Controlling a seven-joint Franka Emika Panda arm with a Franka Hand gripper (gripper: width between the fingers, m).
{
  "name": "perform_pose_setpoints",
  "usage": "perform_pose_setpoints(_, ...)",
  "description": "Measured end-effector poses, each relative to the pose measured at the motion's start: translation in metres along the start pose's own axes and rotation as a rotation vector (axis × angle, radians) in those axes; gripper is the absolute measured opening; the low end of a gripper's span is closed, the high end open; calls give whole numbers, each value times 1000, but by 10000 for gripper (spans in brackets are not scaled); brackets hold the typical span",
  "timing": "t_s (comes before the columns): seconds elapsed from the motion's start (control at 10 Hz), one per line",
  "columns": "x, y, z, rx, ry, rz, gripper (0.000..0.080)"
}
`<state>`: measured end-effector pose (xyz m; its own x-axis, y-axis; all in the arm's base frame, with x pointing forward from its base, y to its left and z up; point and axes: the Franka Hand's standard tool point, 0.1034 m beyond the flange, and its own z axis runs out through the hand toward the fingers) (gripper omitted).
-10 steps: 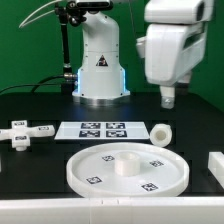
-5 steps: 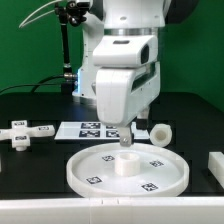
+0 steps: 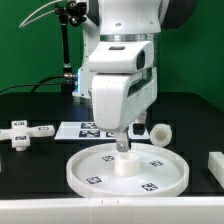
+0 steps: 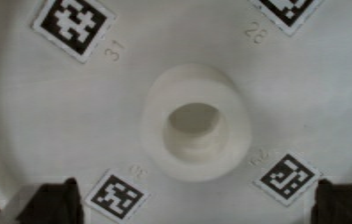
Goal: Assemble round table
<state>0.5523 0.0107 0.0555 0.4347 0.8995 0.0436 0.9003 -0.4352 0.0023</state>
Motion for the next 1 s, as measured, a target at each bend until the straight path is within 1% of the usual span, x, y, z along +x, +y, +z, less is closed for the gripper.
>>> perform_pose_setpoints(0.1,-2,-3,10,13,-3,2,650)
perform_pose_setpoints(0.2,-1,-1,21,15,2,5,650)
perform_pose_setpoints(0.4,2,0,33,26,2,6,650)
perform_pose_setpoints(0.5,0,2,39,25,6,6,650)
perform_pose_setpoints(0.7,-5,1,46,34,2,15,650)
perform_pose_setpoints(0.9,-9,2,47,35,2,20,650)
perform_pose_setpoints(1.0,-8,1,47,35,2,19,529)
